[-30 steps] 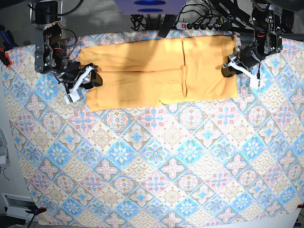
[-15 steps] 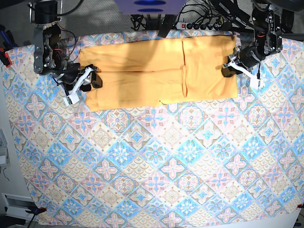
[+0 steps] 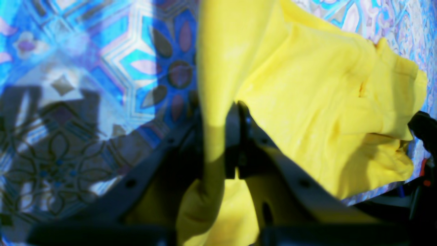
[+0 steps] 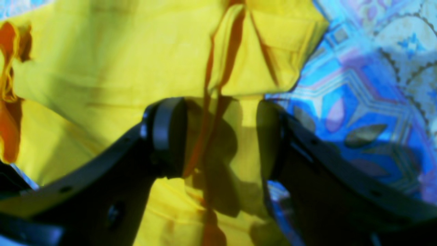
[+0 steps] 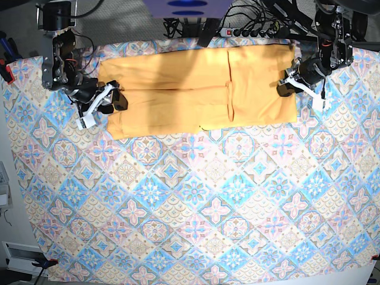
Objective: Fold the T-shirt properly
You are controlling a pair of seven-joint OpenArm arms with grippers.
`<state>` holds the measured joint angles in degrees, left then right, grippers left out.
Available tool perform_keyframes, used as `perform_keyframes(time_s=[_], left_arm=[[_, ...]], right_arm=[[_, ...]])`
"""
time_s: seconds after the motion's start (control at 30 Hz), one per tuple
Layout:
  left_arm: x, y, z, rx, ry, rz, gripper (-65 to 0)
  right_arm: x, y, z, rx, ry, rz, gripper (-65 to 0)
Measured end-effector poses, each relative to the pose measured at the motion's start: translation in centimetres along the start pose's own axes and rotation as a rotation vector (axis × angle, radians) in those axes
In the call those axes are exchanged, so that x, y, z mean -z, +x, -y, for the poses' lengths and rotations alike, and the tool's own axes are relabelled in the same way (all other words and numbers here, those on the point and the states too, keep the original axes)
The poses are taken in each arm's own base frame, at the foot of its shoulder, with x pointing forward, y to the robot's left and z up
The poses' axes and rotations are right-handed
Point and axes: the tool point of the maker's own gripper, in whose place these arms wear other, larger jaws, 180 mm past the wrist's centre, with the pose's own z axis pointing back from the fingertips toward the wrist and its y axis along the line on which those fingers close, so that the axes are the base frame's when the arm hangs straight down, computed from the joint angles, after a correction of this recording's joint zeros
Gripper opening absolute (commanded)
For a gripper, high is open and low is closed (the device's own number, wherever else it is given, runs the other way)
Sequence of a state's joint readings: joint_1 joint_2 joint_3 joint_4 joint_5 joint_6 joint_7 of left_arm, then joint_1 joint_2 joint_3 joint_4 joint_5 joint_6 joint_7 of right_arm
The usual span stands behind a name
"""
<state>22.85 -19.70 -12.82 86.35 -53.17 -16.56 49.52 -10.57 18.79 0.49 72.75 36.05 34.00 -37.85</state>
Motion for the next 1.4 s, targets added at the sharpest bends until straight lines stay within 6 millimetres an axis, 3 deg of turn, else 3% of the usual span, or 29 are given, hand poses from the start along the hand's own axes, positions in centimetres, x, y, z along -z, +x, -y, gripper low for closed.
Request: perform_keyframes(time_s=[0.23, 0.43, 0.57, 0.63, 0.77, 0.83, 0.93, 1.13, 1.4], left_arm=[[0.0, 0.0, 0.0, 0.0, 0.0, 0.0, -65.0], [0.0, 0.0, 0.0, 0.0, 0.0, 0.0, -65.0], [0.0, 0.0, 0.0, 0.0, 0.0, 0.0, -65.0], [0.0, 0.0, 0.0, 0.0, 0.0, 0.0, -65.0], [0.0, 0.0, 0.0, 0.0, 0.0, 0.0, -65.0], [0.0, 0.0, 0.0, 0.0, 0.0, 0.0, -65.0], [0.0, 0.0, 0.0, 0.0, 0.0, 0.0, -65.0], [0.0, 0.0, 0.0, 0.0, 0.0, 0.0, -65.0], [0.0, 0.0, 0.0, 0.0, 0.0, 0.0, -65.0]], right_arm=[[0.0, 0.0, -0.3, -0.01, 0.006, -0.002, -33.1], [1.0, -0.6, -3.1, -0.087, 0.07, -0.046, -33.4], [1.2, -0.6, -3.7, -0.086, 0.086, -0.044, -34.0], [1.2, -0.6, -3.7, -0.086, 0.086, -0.044, -37.4], [1.2, -0.9, -3.6, -0.089, 0.082, -0.058, -51.6], [1.3, -1.0, -3.6, -0.088, 0.081, -0.06, -54.0], [1.2, -0.9, -3.5, -0.086, 0.079, -0.059, -49.6], [0.5, 0.2, -2.1, -0.061, 0.041, -0.02, -29.8], [-0.8, 0.4, 0.1, -0.058, -0.012, -0.022, -28.0]])
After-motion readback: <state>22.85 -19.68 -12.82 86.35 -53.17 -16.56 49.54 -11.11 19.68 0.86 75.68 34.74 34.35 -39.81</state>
